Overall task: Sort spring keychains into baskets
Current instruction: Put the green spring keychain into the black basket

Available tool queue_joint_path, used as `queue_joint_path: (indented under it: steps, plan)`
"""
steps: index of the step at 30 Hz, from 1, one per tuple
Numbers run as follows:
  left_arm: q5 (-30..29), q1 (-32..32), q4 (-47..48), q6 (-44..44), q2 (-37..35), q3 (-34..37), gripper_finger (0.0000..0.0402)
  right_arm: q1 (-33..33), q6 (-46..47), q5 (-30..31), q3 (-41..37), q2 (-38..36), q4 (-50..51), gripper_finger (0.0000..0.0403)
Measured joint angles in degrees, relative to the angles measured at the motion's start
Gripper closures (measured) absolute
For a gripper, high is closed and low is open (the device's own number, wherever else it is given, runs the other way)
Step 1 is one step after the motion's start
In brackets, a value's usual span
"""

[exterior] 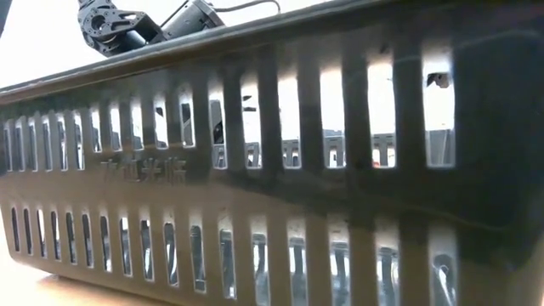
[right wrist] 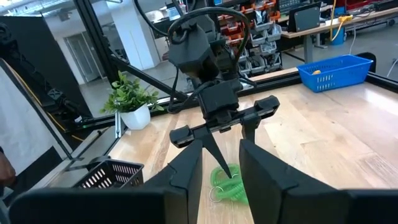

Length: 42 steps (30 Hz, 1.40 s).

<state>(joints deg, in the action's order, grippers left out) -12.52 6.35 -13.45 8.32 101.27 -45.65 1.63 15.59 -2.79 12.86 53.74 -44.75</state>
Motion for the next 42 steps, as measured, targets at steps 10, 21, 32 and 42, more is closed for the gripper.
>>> queue_joint_path:
  steps: [10,21,32,42]
  plan:
    - [0.40,0.00,0.07,1.78,0.00,0.00,0.0204,0.00,-0.02,0.02,0.00,0.00,0.00,0.0312]
    - [-0.01,0.00,0.46,1.95,0.00,0.00,0.0204,0.00,-0.02,0.02,0.00,0.00,0.00,0.0312]
    - [-0.05,0.00,1.18,2.51,-0.02,0.02,0.0204,0.00,-0.02,0.21,0.00,0.00,0.00,0.0312]
    - [3.53,-0.58,-1.49,1.92,6.36,-2.91,0.0204,-0.02,0.05,1.46,-0.02,0.00,0.07,0.0312]
